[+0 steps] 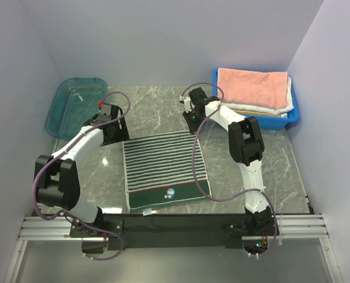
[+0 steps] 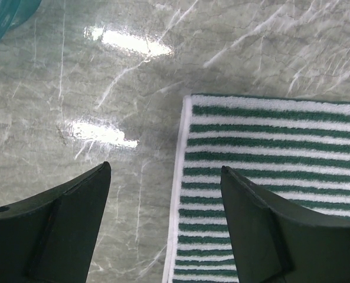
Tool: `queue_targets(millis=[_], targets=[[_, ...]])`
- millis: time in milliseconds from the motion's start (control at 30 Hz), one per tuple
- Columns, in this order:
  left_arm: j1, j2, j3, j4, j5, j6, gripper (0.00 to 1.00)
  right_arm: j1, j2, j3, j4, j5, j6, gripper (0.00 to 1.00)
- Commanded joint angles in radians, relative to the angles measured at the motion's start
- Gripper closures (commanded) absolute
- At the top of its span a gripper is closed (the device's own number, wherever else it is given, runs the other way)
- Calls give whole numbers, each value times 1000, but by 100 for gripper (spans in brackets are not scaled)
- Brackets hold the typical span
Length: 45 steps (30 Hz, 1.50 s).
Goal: Fold and stack the towels
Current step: Fold the towel
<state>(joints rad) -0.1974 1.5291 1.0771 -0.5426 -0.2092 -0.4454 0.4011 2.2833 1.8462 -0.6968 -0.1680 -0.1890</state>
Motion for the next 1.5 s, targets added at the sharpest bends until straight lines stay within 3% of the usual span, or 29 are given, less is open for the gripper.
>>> queue_targets(millis=[0, 167, 367, 633, 1133, 1233, 1367, 1433, 1467], targets=[[3, 6, -2, 20, -25, 16, 20, -4, 53, 28, -67, 41, 10, 76], [3, 31, 3, 32, -12, 22, 22, 2, 50, 9, -70, 47, 8, 99], [13, 144, 98, 49, 11, 42, 23, 4, 31, -15, -59, 30, -6, 100], [21, 287, 190, 79, 126, 125, 34, 4, 31, -56, -41, 73, -23, 100], [42, 436, 182, 47, 116, 122, 48, 1, 7, -81, -13, 76, -18, 100], [42, 482, 193, 27, 117, 123, 54, 1, 2, -84, -10, 76, -18, 100], [42, 523, 208, 0, 137, 125, 70, -1, 4, -87, -10, 78, -20, 100], [46, 545, 222, -13, 140, 125, 72, 1, 4, -87, -10, 74, -21, 100], [47, 546, 224, -13, 149, 125, 78, 1, 4, -88, -10, 74, -21, 100]])
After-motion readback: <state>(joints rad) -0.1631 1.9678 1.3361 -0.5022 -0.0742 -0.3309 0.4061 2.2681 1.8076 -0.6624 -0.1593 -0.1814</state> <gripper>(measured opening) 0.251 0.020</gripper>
